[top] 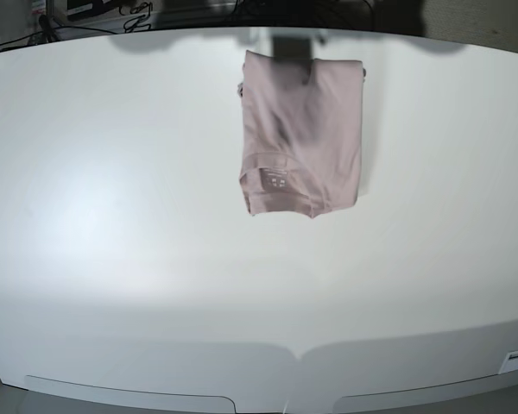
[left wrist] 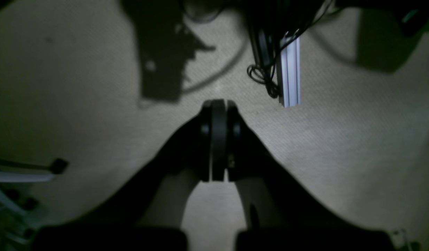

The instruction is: Fold the T-shirt properly

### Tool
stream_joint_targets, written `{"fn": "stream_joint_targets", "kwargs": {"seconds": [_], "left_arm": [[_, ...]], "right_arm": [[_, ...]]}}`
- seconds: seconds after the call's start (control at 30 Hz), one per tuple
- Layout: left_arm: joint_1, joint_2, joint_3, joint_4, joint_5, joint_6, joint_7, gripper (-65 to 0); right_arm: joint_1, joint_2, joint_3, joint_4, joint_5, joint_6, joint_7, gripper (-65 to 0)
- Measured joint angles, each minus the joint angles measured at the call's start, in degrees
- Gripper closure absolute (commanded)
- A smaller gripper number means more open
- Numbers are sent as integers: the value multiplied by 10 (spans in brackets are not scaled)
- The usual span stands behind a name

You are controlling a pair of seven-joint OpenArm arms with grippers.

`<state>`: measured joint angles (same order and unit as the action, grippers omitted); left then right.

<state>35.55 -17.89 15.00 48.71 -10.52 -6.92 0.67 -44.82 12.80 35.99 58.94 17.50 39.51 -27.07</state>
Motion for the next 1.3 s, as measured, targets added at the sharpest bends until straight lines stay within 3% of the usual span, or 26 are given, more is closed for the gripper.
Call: {"fn": "stream_joint_targets", "kwargs": {"seconds": [0.13, 0.2, 0.43, 0.63, 0.77, 0.87, 1.0, 1.07, 1.3], "left_arm": [[-74, 29, 0, -121, -39, -53, -19, 0], [-101, 43, 0, -166, -52, -64, -44, 0], [-164, 84, 0, -234, -61, -66, -82, 0], [-200, 130, -8, -236, -63, -68, -86, 0], [-204, 149, -79, -237, -63, -68, -94, 0], [-203, 153, -156, -238, -63, -68, -94, 0], [-202, 155, -233, -238, -55, -85, -95, 0], [-200, 156, -251, -238, -36, -103, -96, 0], [-202, 177, -255, -238, -11, -107, -113, 0]], "right_arm": [[65, 21, -43, -99, -55, 0, 49, 0], [91, 29, -67, -144, -86, -3, 87, 0], [164, 45, -169, -246, -129, -68, 193, 0], [220, 43, -255, -280, -129, -103, 223, 0], [244, 42, -289, -299, -106, -135, 228, 0], [250, 42, -298, -305, -66, -135, 228, 0], [255, 37, -298, -307, -62, -134, 234, 0], [260, 34, -298, -307, -62, -134, 235, 0], [275, 13, -298, -307, -69, -134, 236, 0]]}}
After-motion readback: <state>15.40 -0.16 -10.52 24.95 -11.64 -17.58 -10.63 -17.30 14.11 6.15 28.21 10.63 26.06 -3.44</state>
